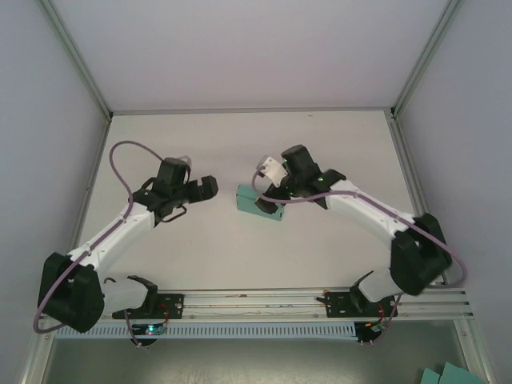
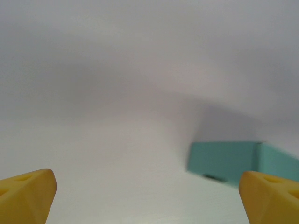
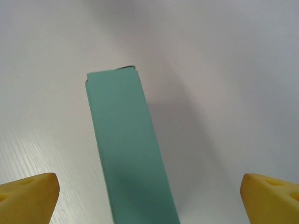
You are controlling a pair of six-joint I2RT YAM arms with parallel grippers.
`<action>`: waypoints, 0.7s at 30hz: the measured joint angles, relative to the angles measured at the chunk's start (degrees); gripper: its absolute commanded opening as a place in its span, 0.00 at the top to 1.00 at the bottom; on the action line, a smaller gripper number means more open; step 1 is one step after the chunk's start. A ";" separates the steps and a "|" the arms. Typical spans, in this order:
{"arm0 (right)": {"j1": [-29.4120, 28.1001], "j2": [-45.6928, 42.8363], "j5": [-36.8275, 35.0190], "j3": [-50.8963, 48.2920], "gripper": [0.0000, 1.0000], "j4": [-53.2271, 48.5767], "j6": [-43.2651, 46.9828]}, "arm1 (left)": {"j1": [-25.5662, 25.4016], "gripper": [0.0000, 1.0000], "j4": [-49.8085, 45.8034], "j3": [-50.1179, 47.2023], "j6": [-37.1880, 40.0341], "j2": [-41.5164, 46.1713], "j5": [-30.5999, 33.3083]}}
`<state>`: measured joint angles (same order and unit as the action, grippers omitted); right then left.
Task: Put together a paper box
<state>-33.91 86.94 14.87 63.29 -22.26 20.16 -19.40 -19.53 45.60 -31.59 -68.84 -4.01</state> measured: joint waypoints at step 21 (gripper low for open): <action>-8.20 21.07 -25.90 17.66 0.59 -14.14 18.58 | 0.00 0.00 -5.35 -7.63 -1.64 8.52 7.98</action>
<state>-42.11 108.01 -11.03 80.95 -36.40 38.74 -19.40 -24.88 37.98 -33.23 -60.31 3.97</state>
